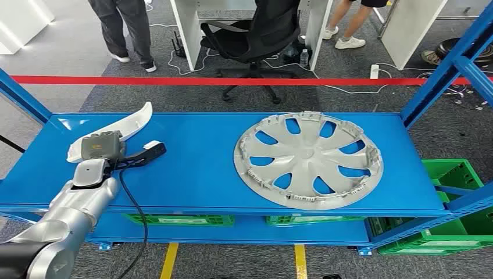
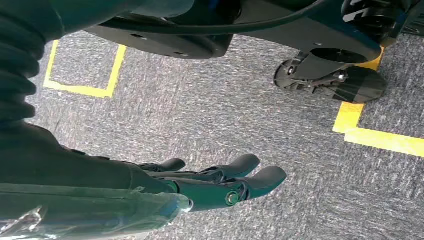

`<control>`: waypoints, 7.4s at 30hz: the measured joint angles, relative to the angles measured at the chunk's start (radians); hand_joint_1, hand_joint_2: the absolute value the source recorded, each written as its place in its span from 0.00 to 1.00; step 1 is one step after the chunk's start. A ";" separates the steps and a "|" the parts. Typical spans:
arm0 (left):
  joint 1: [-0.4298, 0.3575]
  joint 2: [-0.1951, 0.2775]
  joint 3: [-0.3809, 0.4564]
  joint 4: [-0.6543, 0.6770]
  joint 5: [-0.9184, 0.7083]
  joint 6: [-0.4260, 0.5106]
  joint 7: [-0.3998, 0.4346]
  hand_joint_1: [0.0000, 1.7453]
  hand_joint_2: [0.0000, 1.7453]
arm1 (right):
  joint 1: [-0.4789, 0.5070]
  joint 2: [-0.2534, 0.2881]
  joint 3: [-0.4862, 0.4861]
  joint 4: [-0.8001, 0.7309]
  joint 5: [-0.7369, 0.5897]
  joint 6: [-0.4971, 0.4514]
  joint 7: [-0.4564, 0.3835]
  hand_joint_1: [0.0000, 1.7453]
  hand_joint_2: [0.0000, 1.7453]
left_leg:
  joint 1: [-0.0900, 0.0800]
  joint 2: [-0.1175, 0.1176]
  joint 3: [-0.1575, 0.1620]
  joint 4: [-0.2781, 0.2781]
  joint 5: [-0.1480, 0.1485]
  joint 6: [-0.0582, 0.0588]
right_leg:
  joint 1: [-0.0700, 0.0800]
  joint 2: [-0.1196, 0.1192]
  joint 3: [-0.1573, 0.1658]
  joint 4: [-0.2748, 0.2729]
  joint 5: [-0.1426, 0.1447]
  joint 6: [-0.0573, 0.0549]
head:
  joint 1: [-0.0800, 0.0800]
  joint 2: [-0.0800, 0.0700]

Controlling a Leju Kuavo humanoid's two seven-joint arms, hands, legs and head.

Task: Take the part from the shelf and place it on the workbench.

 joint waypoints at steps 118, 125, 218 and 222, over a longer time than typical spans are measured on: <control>0.460 -0.373 0.017 -1.254 0.576 -0.232 -0.457 1.00 1.00 | 0.012 0.004 -0.064 -0.004 -0.017 -0.027 -0.009 0.00 1.00 | 0.011 0.003 0.098 0.138 -0.165 -0.007 | -0.006 -0.001 -0.029 0.006 0.027 0.000 | -0.016 0.000; 0.459 -0.375 0.010 -1.254 0.573 -0.232 -0.457 1.00 1.00 | 0.012 0.004 -0.066 -0.004 -0.017 -0.026 -0.010 0.00 1.00 | 0.003 0.006 0.145 0.020 -0.148 0.036 | -0.010 -0.003 -0.058 0.047 -0.003 0.040 | -0.010 0.000; 0.477 -0.381 0.050 -1.204 0.657 -0.279 -0.382 1.00 1.00 | 0.015 0.006 -0.089 -0.011 -0.029 -0.036 -0.038 0.00 1.00 | -0.005 0.000 0.149 -0.028 -0.122 0.047 | -0.004 -0.005 -0.034 -0.010 0.033 0.040 | -0.003 0.000; 0.480 -0.383 0.067 -1.199 0.658 -0.289 -0.371 1.00 1.00 | 0.010 0.006 -0.091 -0.012 -0.029 -0.040 -0.042 0.00 1.00 | 0.001 -0.011 0.143 -0.030 -0.115 0.044 | -0.012 -0.006 -0.123 0.235 -0.092 0.054 | -0.002 0.000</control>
